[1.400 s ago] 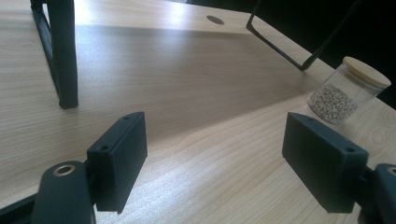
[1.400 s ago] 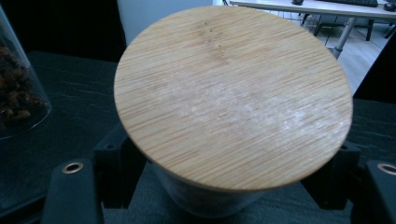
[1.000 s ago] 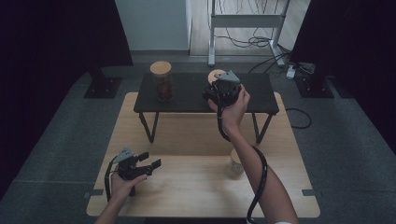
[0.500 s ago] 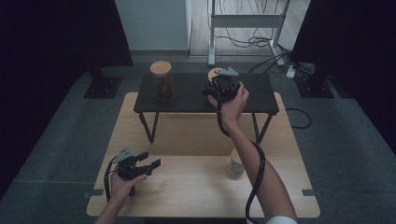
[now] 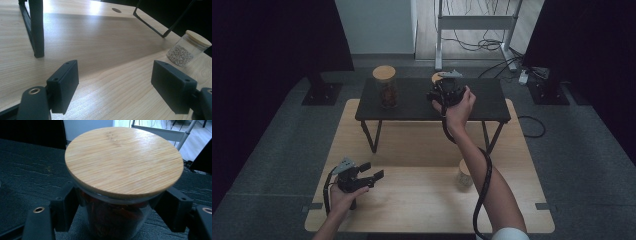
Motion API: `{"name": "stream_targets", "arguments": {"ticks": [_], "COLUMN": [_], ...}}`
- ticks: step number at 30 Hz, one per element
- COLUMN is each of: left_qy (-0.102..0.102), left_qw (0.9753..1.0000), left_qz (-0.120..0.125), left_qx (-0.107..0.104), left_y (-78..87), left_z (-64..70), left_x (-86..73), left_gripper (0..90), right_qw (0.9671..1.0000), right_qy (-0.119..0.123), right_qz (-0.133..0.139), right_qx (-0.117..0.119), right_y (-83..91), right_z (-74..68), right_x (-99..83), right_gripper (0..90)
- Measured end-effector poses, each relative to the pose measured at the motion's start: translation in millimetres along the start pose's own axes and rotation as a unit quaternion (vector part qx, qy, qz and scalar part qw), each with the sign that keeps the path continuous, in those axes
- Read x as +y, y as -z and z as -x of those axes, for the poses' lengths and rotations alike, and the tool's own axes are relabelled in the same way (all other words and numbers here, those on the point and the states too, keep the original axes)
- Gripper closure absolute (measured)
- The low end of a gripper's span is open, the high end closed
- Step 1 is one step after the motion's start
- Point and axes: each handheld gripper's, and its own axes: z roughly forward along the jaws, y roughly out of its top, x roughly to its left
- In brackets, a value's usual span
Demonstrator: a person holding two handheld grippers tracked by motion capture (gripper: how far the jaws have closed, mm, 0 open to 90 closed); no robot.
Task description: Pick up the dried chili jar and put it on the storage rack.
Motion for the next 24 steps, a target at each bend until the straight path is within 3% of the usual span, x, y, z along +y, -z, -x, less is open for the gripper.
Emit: {"name": "stream_targets", "arguments": {"ticks": [13,24], "left_qy": [-0.001,-0.001], "left_qw": [1.0,1.0], "left_qz": [0.0,-0.001], "left_qx": [-0.001,-0.003], "left_y": [0.0,-0.6], "left_z": [0.2,0.5], "left_x": [0.3,0.5], "left_gripper": [22.4,22.4], "right_qw": [0.9999,0.9999], "right_qy": [-0.011,-0.009], "right_qz": [-0.004,0.01], "right_qx": [-0.001,0.001], "right_y": [-1.1,3.0], "right_z": [-0.2,1.3], "right_x": [1.4,-2.8], "right_gripper": [25.2,22.3]}}
